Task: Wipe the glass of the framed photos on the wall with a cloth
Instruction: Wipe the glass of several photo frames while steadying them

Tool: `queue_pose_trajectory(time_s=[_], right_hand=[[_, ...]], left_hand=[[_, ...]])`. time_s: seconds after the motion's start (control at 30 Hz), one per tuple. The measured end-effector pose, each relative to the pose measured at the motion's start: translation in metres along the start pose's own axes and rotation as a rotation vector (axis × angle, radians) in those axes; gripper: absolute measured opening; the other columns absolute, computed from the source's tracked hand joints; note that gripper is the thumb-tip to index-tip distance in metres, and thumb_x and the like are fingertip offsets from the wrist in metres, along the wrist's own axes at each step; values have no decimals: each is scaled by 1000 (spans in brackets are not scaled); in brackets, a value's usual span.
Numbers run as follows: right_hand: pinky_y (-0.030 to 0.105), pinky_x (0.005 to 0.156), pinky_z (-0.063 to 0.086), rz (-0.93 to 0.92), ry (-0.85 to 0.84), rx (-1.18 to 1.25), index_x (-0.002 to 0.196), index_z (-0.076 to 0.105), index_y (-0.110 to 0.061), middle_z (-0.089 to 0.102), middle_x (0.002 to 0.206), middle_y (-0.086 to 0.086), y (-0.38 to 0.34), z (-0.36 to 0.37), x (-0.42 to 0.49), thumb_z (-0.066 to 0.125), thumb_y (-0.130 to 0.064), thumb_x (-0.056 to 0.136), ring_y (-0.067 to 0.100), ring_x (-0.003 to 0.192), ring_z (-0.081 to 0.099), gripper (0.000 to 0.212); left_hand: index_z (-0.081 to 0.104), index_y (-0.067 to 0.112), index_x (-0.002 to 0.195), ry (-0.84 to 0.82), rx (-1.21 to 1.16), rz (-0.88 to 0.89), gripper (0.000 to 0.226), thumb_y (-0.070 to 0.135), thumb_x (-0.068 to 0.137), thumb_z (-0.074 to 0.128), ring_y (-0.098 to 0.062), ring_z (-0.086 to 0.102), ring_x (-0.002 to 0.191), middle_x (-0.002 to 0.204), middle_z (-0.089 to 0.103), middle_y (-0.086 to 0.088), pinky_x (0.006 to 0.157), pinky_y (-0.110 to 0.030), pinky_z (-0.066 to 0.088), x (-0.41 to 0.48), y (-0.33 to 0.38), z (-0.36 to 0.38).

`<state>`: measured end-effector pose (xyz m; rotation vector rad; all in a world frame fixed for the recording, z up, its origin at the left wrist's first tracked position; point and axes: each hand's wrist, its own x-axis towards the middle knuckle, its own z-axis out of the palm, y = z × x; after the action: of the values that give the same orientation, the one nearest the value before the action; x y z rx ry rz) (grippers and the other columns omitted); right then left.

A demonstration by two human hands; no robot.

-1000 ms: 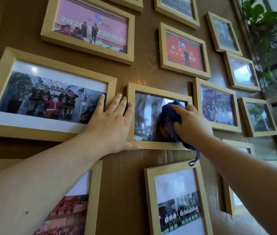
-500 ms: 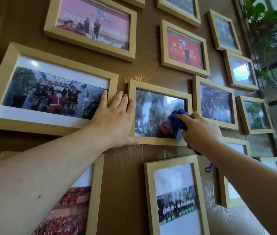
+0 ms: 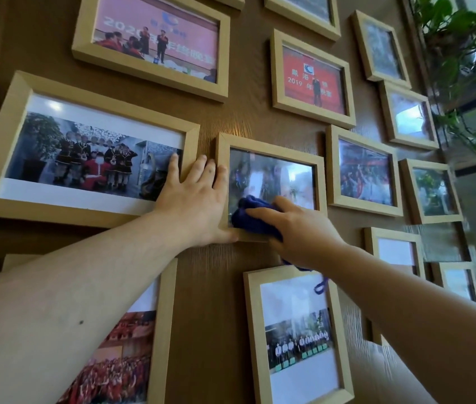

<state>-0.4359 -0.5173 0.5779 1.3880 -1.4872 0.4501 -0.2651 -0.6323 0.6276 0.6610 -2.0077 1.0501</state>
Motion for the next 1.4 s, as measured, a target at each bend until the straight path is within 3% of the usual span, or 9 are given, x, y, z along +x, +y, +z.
queue_pose_trajectory(time_s=[0.2, 0.43, 0.63, 0.73, 0.87, 1.03, 1.17, 1.3, 1.4], right_hand=[[26, 52, 32, 211, 0, -161, 132, 38, -37, 52, 109, 4, 51, 11, -41, 54, -34, 86, 18, 70, 48, 50], [39, 58, 51, 387, 21, -32, 132, 35, -35, 49, 113, 3, 68, 3, -70, 54, -28, 85, 24, 75, 54, 51], [23, 47, 35, 441, 187, 212, 131, 40, -32, 45, 99, -5, 45, 15, -109, 56, -23, 82, 12, 66, 48, 52], [22, 45, 36, 474, 142, 245, 130, 40, -32, 41, 96, -9, 31, 33, -130, 53, -28, 82, 5, 62, 45, 50], [34, 48, 49, 579, 70, 288, 131, 41, -29, 43, 97, -8, 21, 59, -151, 56, -28, 85, 14, 65, 50, 49], [35, 47, 48, 681, 30, 275, 135, 34, -32, 42, 102, -4, 10, 79, -156, 53, -30, 86, 18, 66, 51, 53], [25, 45, 40, 655, 35, 255, 136, 35, -30, 43, 105, -4, -3, 78, -151, 54, -31, 85, 15, 65, 50, 54], [29, 52, 49, 394, -23, 244, 135, 31, -33, 45, 116, 0, -41, 72, -137, 55, -32, 83, 17, 71, 52, 58], [28, 45, 45, 262, -12, 212, 134, 37, -29, 49, 109, 4, -56, 69, -128, 59, -27, 80, 18, 66, 51, 58]], left_hand=[[-8, 11, 146, -35, 31, -4, 125, 86, 62, 46, -29, -8, 144, 159, 3, -16, 111, -67, 0, -1, 1, -2], [-6, 12, 146, -21, 67, -27, 118, 81, 67, 48, -31, -14, 143, 158, -5, -17, 111, -66, -4, -6, 8, -9], [5, 10, 147, 130, 51, 276, 85, 66, 85, 22, -31, -2, 145, 158, 10, -17, 113, -63, 2, -52, 39, 0], [7, 8, 147, 44, -11, 375, 86, 67, 86, 21, -31, 1, 145, 158, 11, -17, 114, -59, 4, -75, 60, 11], [-2, 13, 148, -62, -47, 384, 92, 72, 84, 28, -31, -5, 144, 159, 3, -17, 116, -54, 0, -88, 83, 30], [-7, 18, 147, -113, -31, 325, 104, 79, 76, 37, -33, -8, 144, 158, 0, -18, 114, -55, 2, -86, 87, 44], [-6, 19, 147, -115, -28, 306, 106, 78, 74, 42, -33, -6, 144, 158, 3, -18, 115, -56, 3, -87, 88, 49], [-1, 25, 148, -109, -75, 310, 94, 69, 79, 47, -32, -5, 144, 159, 3, -16, 115, -58, 2, -89, 89, 51], [-1, 27, 148, -97, -72, 324, 88, 60, 83, 48, -33, -6, 144, 159, 2, -16, 114, -60, 1, -89, 89, 52]])
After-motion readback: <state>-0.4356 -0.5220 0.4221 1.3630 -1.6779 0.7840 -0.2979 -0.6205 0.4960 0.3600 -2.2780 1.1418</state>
